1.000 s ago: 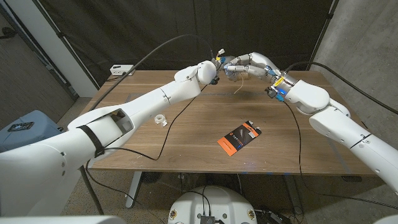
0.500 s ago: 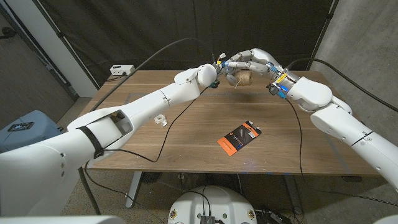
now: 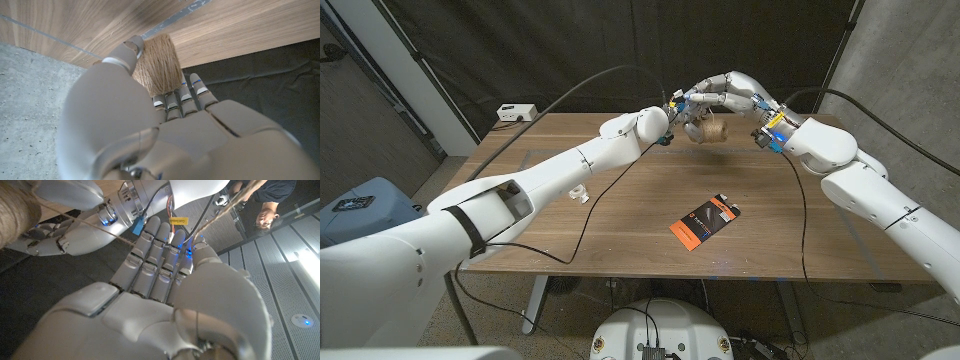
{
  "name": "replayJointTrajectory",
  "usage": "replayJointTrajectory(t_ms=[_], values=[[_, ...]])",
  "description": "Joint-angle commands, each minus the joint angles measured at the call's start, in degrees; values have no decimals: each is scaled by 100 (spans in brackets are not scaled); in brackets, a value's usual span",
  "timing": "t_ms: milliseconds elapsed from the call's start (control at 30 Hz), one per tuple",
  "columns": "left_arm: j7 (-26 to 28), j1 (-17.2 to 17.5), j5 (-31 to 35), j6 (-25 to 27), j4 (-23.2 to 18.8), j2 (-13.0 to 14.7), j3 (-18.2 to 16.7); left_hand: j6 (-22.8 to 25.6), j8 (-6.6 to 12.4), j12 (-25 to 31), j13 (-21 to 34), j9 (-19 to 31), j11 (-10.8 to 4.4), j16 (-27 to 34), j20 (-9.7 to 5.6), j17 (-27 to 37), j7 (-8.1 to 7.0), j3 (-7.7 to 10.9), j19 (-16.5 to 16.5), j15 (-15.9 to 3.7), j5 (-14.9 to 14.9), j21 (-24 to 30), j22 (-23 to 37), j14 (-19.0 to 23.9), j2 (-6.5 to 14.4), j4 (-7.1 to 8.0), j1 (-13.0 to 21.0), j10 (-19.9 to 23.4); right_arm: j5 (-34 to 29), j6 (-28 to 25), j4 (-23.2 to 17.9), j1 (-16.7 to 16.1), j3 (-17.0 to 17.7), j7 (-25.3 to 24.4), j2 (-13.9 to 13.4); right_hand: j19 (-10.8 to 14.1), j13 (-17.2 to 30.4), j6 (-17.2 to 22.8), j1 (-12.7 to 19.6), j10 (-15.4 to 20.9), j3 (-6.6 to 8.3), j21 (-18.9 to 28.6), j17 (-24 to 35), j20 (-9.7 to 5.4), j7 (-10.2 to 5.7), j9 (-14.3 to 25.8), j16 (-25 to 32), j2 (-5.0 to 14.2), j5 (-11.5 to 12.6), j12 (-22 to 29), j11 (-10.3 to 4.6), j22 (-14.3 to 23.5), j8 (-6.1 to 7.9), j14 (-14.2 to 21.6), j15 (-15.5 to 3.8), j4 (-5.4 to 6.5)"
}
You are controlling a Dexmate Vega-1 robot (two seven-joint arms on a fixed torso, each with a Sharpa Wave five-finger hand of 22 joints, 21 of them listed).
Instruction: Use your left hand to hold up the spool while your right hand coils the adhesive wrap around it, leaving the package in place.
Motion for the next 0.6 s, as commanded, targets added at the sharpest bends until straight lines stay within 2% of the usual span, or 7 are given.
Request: replayJointTrajectory(t_ms=[33,600], values=[[-68,125,2,8,-227,99,-61,226,40,28,206,478,-47,26,-36,15,109,19,10,-41,35,57,30,26,351,31,-324,19,29,26,125,107,-8,68,33,14,10,42,-4,38,-4,30,25,-344,4,24,-5,49,14,-26,12,29,4,68,-665,-3],[-180,218,19,-28,-399,187,-102,231,38,21,208,487,-50,29,-39,11,106,17,2,-46,36,61,29,26,350,28,-334,15,-15,46,259,257,30,104,12,14,17,44,-2,35,-4,48,36,-339,16,27,-31,46,13,-43,19,29,-14,57,-670,-8]])
